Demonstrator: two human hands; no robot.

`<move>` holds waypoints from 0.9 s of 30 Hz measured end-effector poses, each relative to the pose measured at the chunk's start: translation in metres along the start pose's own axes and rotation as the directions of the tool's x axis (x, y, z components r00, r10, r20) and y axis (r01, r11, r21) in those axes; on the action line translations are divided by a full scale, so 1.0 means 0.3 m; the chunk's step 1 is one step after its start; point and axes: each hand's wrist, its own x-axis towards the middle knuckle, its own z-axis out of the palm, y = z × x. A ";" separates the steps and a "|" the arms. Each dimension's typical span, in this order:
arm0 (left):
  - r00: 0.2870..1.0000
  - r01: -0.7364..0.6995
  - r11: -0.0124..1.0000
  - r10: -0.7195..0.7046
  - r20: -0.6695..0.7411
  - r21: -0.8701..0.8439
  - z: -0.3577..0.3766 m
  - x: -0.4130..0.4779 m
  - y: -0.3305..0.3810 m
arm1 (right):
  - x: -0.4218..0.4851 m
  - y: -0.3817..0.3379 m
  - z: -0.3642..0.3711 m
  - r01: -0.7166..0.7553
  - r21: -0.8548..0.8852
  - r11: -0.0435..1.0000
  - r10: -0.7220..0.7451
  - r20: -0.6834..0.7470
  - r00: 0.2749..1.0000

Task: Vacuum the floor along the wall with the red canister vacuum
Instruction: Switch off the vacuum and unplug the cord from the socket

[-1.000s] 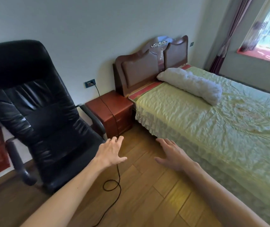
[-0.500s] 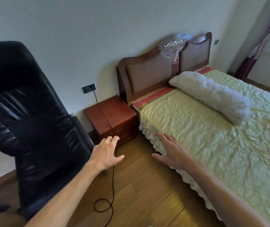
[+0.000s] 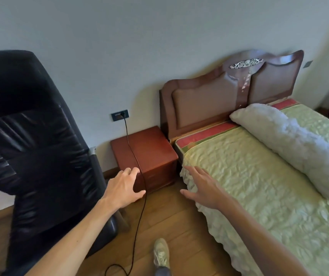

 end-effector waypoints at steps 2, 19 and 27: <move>1.000 0.015 1.000 -0.015 -0.008 -0.020 0.005 0.101 -0.025 | 0.108 0.023 -0.022 0.007 0.007 1.000 -0.007 0.021 1.000; 0.978 0.202 0.974 -0.195 0.073 -0.106 0.002 0.833 -0.346 | 1.111 0.023 -0.095 0.105 -0.007 0.994 -0.103 0.150 0.983; 0.919 0.389 0.914 -0.377 0.114 -0.111 0.087 1.172 -0.550 | 1.687 0.012 0.009 0.189 0.044 0.981 -0.194 0.263 0.945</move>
